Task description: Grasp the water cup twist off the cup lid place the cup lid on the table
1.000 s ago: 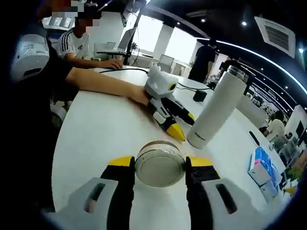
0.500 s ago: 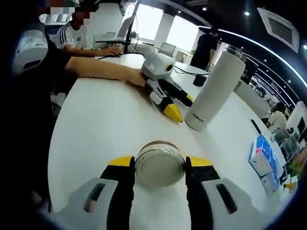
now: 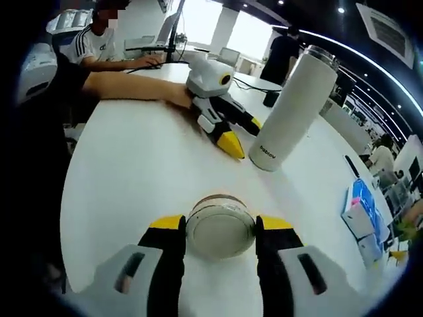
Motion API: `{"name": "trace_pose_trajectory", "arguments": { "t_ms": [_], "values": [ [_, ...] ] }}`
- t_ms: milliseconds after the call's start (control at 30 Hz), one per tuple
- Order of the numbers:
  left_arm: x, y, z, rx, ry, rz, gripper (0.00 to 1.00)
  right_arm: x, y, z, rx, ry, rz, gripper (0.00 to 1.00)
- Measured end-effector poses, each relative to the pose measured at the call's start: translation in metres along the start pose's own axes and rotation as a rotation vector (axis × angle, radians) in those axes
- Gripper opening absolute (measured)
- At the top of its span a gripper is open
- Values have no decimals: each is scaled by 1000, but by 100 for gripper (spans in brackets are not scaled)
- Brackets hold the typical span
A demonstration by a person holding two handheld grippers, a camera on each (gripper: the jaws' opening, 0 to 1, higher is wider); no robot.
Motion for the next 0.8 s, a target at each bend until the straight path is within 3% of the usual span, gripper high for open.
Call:
{"name": "trace_pose_trajectory", "arguments": {
  "t_ms": [200,300,333,467,800],
  "values": [
    [0,0,0,0,0,0,54,4,3,6,46,-46,2,44],
    [0,0,0,0,0,1,54,-1,1,14,75,-120,-30,44],
    [1,0,0,0,0,1,54,4,2,15,72,-95,-21,44],
    [1,0,0,-1,0,1,54,6,5,18,78,-109,-33,44],
    [1,0,0,-1,1,10,55,3,8,18,80,-73,13,44]
  ]
}}
Point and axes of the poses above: the point that each gripper's makers call its tool centre point, and the gripper's own axes: z roughly forward along the fingers, y roughly to its right, x roughly out of its top, the point moved 4 cm from there along -z, roughly backward along the fingers
